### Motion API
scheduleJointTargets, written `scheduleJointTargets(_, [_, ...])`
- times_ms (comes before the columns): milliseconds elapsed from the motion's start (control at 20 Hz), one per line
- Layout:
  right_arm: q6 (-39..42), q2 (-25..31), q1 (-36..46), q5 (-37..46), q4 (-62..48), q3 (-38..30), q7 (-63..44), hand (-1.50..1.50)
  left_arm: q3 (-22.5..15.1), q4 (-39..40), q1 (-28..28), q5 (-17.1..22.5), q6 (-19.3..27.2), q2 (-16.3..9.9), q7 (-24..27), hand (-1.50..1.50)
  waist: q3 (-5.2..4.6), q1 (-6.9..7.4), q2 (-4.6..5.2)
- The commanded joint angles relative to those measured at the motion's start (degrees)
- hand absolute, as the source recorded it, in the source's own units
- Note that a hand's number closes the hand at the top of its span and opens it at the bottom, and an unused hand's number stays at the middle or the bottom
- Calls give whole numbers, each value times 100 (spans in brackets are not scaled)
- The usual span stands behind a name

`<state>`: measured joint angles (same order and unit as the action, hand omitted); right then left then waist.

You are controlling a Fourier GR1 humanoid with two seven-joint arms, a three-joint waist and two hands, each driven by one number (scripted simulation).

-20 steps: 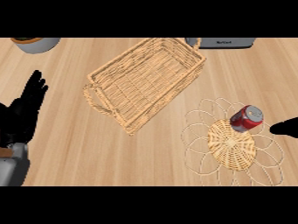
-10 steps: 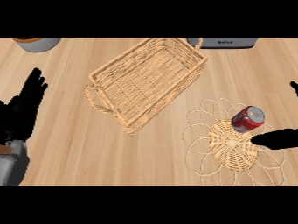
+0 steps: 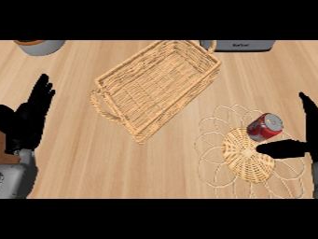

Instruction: Pick the can from the placemat and place it in the basket

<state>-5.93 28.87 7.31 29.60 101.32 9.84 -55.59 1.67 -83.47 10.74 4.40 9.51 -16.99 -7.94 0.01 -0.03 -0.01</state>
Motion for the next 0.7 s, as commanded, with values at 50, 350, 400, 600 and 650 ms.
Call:
scheduleJointTargets(50, [-38,-594,-41,550,193,79,-147,-150,138,-342,-1,-51,-77,33,-307,0,-1,3,-5])
scheduleJointTargets(350, [134,-796,178,572,-682,-485,724,-150,179,-162,-287,-259,-175,320,243,0,-1,14,1])
scheduleJointTargets(400, [204,-929,-305,804,46,-264,320,-150,324,-432,-177,-117,-344,127,-281,0,-1,-1,-5])
scheduleJointTargets(600, [532,-1077,362,905,-418,-479,160,-150,236,-535,-292,-359,-279,285,-218,0,-1,15,-2])
scheduleJointTargets(650, [177,-1160,-228,1027,-458,-415,670,-150,550,-8,41,-184,-444,146,-13,0,-1,-7,0])
